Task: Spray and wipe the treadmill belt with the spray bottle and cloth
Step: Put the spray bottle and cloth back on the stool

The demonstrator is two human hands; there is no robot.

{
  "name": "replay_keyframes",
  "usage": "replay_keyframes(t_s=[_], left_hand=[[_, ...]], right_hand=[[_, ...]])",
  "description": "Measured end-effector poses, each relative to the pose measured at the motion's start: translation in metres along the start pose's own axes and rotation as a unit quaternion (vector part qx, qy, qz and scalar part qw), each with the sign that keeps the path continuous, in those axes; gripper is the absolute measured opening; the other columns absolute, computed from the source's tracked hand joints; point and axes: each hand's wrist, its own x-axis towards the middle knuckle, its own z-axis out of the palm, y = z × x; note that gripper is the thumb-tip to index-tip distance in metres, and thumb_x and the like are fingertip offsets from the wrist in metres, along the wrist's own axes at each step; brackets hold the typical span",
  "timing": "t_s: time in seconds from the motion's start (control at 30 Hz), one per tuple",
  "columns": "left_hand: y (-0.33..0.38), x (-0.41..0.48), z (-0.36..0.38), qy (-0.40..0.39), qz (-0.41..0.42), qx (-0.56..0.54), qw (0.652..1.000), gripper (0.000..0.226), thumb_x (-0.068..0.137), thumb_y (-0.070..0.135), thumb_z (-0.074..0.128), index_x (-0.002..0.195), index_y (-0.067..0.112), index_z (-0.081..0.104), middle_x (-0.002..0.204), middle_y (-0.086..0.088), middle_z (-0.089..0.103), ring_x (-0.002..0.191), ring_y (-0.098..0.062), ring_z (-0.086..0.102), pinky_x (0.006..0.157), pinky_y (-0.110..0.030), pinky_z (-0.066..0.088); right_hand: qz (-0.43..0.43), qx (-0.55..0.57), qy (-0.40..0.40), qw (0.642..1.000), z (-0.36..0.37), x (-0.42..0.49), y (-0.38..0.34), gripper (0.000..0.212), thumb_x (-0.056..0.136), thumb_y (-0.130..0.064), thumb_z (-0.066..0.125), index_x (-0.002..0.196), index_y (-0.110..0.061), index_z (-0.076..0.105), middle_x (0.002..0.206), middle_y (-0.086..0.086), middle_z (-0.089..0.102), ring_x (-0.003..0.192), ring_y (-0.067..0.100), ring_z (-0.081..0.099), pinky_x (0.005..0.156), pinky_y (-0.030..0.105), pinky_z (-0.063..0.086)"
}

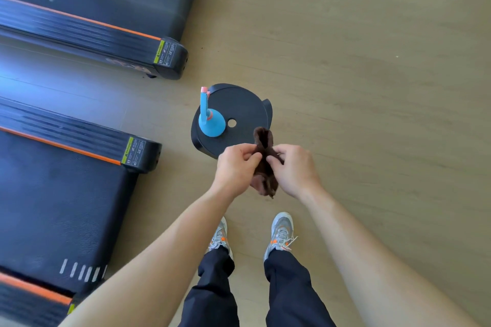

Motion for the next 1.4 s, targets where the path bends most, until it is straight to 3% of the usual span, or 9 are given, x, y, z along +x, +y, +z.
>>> replay_keyframes(t_s=[0.1,0.3,0.47,0.53,0.73,0.87,1.0,1.17,1.4], left_hand=[[-0.008,0.001,0.003,-0.023,0.045,0.048,0.998,0.025,0.104,0.017,0.062,0.125,0.020,0.075,0.105,0.007,0.079,0.088,0.000,0.071,0.075,-0.012,0.057],[-0.026,0.010,-0.009,-0.082,0.096,0.099,0.987,0.047,0.086,0.020,0.083,0.131,0.026,0.070,0.110,0.011,0.076,0.099,-0.002,0.069,0.086,-0.012,0.052],[-0.025,0.023,-0.023,-0.064,0.108,0.137,0.983,0.037,0.092,-0.002,0.062,0.116,0.022,0.078,0.093,0.006,0.074,0.086,-0.005,0.067,0.074,-0.017,0.050],[-0.022,0.024,-0.026,-0.079,0.113,0.139,0.981,0.035,0.094,-0.002,0.061,0.113,0.021,0.077,0.094,0.006,0.073,0.089,-0.005,0.066,0.074,-0.015,0.050],[-0.019,0.020,-0.039,-0.109,0.129,0.145,0.975,0.034,0.096,-0.002,0.058,0.112,0.022,0.076,0.097,0.006,0.072,0.090,-0.007,0.067,0.072,-0.012,0.051],[-0.022,0.021,-0.053,-0.134,0.128,0.160,0.970,0.037,0.098,-0.002,0.054,0.111,0.026,0.073,0.096,0.006,0.071,0.086,-0.009,0.068,0.066,-0.007,0.048],[-0.024,0.025,-0.071,-0.107,0.136,0.178,0.969,0.035,0.102,-0.002,0.052,0.120,0.023,0.070,0.102,0.007,0.067,0.093,-0.007,0.063,0.071,-0.004,0.045],[-0.014,0.028,-0.083,-0.082,0.153,0.192,0.966,0.042,0.098,-0.005,0.050,0.119,0.023,0.073,0.106,0.009,0.068,0.092,-0.002,0.061,0.071,0.003,0.041],[-0.002,0.037,-0.085,-0.056,0.138,0.139,0.979,0.052,0.089,-0.009,0.050,0.098,0.037,0.072,0.090,0.019,0.069,0.086,-0.007,0.066,0.076,-0.013,0.052]], right_hand=[[0.025,0.129,-0.102,0.986,0.007,-0.004,0.000,0.034,0.086,-0.009,0.049,0.106,-0.021,0.072,0.068,-0.015,0.071,0.062,0.001,0.061,0.062,0.019,0.046],[0.006,0.175,-0.208,0.962,0.006,0.003,0.014,0.065,0.081,0.010,0.039,0.135,-0.019,0.061,0.116,-0.002,0.075,0.111,0.035,0.064,0.088,0.039,0.048],[-0.067,-0.095,-0.134,0.984,-0.010,0.020,0.013,0.046,0.084,-0.010,0.051,0.120,-0.036,0.066,0.117,-0.010,0.063,0.093,0.012,0.058,0.076,0.033,0.050],[-0.107,-0.198,-0.062,0.972,-0.018,0.027,0.013,0.033,0.085,-0.017,0.060,0.112,-0.036,0.061,0.120,-0.006,0.045,0.109,0.019,0.046,0.079,0.034,0.044],[-0.160,-0.249,-0.121,0.948,-0.026,0.047,0.017,0.043,0.084,-0.016,0.071,0.122,-0.033,0.060,0.152,-0.008,0.031,0.137,0.022,0.027,0.099,0.035,0.036],[-0.222,-0.227,-0.093,0.944,-0.025,0.049,0.015,0.014,0.085,-0.014,0.072,0.096,-0.023,0.071,0.108,-0.006,0.067,0.107,0.022,0.059,0.085,0.030,0.044],[-0.148,-0.196,-0.108,0.963,-0.040,0.045,0.016,0.014,0.082,-0.011,0.067,0.077,-0.025,0.066,0.075,-0.012,0.063,0.077,0.017,0.061,0.067,0.030,0.048],[-0.174,-0.173,-0.154,0.957,-0.045,0.045,-0.004,0.042,0.087,-0.006,0.054,0.113,-0.037,0.066,0.079,-0.010,0.052,0.075,0.005,0.052,0.065,0.024,0.042],[-0.163,-0.168,-0.198,0.952,-0.040,0.048,-0.015,0.013,0.086,-0.026,0.052,0.088,-0.035,0.061,0.106,-0.013,0.049,0.093,0.009,0.054,0.076,0.022,0.043]])
